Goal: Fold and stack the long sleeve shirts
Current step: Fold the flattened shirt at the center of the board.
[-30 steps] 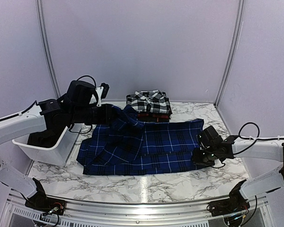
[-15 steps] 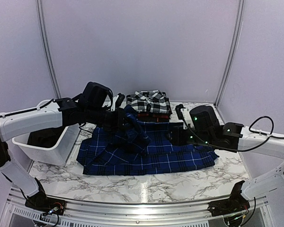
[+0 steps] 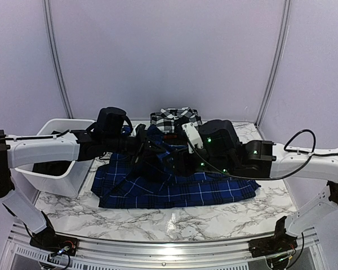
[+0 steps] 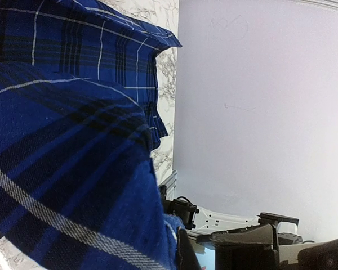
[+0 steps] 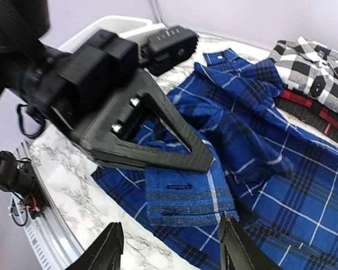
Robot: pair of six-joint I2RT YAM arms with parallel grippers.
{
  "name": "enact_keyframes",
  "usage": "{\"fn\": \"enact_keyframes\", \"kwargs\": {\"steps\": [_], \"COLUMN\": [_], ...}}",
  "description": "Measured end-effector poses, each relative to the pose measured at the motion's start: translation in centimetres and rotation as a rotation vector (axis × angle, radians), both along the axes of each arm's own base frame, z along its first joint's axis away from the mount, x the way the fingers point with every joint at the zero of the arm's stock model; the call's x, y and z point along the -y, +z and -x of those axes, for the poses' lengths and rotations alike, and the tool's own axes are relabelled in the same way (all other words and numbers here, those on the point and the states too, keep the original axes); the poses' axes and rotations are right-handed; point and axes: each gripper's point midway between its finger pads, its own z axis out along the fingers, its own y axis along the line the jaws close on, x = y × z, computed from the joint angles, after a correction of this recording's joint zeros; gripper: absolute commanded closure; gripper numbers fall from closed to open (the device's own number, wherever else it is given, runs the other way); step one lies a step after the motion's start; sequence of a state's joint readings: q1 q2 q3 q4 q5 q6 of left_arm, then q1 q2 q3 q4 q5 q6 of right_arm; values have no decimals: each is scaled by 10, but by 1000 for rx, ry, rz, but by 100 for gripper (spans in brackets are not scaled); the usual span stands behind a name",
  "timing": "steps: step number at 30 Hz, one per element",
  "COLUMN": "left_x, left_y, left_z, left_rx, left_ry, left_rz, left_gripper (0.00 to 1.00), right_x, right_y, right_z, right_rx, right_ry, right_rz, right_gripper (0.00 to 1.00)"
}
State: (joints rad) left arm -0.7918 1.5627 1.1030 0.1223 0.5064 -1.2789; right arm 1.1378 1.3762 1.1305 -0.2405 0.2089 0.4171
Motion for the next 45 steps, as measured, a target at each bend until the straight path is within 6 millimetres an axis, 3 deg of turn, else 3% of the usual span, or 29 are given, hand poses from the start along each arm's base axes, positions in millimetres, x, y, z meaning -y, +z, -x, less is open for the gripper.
{"fn": "enact_keyframes", "kwargs": {"steps": [9, 13, 20, 26, 36, 42, 45], "left_x": [2, 2, 3, 6, 7, 7, 7], "left_y": [8, 5, 9, 15, 15, 16, 16], "left_z": [-2, -1, 0, 1, 4, 6, 6], "left_rx": [-34, -41, -36, -13, 5, 6, 10], "left_ry": [22, 23, 13, -5, -28, -42, -44], "left_rz": [43, 43, 57, 80, 91, 95, 95], "left_gripper": [100, 100, 100, 100, 100, 100, 100], "right_x": [-7, 5, 40, 69, 59, 73, 76], "right_y": [-29, -35, -34, -37, -11, -31, -32], "right_z": [-15, -22, -23, -35, -38, -48, -53], "right_rx": [6, -1, -93, -206, -213, -164, -193], "right_ry": [-46, -111, -158, -172, -60, -68, -80], "right_rz": [110, 144, 21, -178, -338, -288, -312], "right_gripper": [38, 35, 31, 26, 17, 16, 15]}}
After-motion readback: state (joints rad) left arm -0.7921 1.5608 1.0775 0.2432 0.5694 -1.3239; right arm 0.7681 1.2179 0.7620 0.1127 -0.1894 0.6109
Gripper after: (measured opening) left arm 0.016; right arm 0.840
